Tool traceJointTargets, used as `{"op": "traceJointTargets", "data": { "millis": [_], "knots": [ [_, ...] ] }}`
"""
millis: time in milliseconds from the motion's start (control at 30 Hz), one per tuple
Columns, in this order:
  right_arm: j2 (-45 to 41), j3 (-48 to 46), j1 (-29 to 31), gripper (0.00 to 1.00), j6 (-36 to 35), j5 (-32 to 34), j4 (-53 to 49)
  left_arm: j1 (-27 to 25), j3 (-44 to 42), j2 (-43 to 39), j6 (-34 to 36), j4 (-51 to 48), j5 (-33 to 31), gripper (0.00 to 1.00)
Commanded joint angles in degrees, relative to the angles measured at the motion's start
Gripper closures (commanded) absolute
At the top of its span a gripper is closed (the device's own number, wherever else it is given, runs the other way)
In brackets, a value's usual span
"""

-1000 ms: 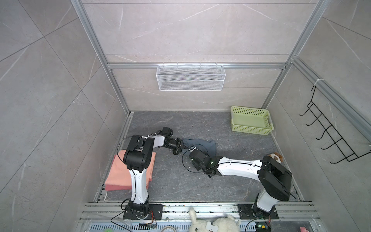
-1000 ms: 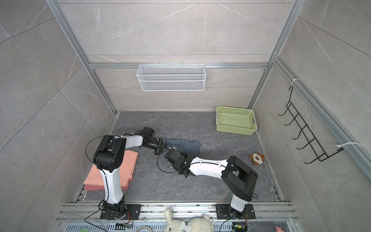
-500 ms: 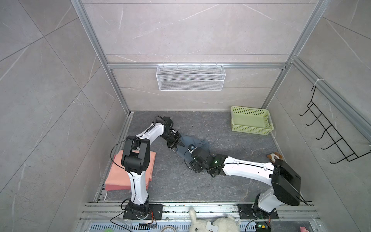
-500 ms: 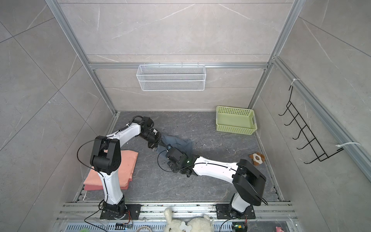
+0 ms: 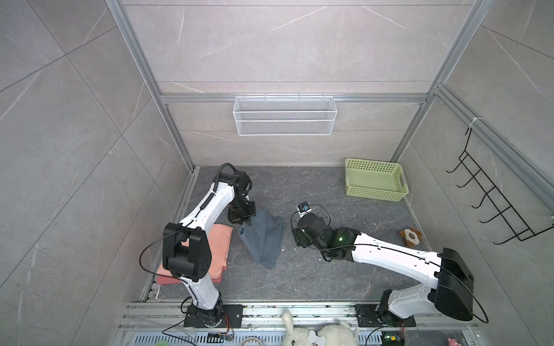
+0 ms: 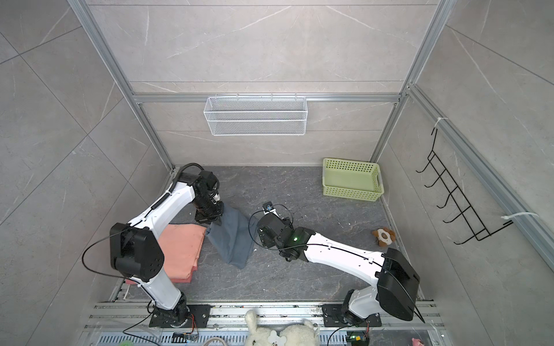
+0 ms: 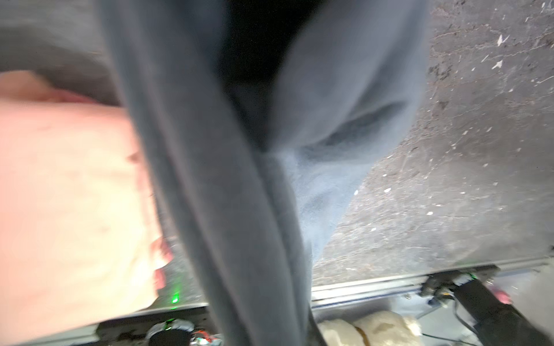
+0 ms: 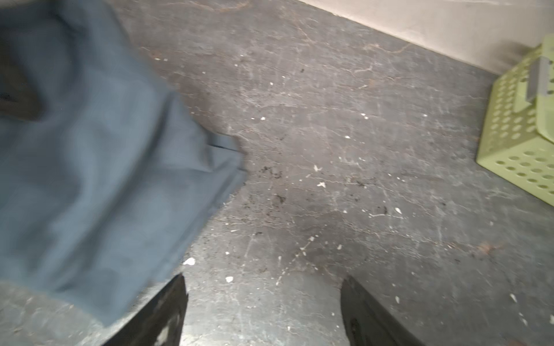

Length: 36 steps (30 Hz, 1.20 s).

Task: Fold and stack the t-shirts
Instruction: 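Release the right gripper and carry the shirt onto the pink stack with left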

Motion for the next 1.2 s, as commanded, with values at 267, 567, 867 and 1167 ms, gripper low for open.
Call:
{"op": "traceJointTargets", "data": {
  "millis": [267, 567, 867, 1167],
  "knots": [
    [2.2, 0.6, -2.8, 0.19, 5.5, 3.5, -2.2, 0.2, 1.0, -12.5, 0.5, -13.9, -11.3, 1.00],
    [3.3, -0.7, -3.2, 0.19, 8.7, 2.1, -1.9, 1.7, 3.6, -15.8, 1.5, -19.0, -20.6, 1.00],
    [4.8, -0.6, -3.4, 0.19, 8.8, 1.7, -2.0, 7.1, 6.0, -17.4, 2.1, -18.0, -17.7, 1.00],
    [6.4, -0.3, -3.6, 0.19, 9.0, 1.2, -1.9, 9.4, 4.9, -19.0, 2.4, -18.3, -18.5, 1.00]
  ]
}}
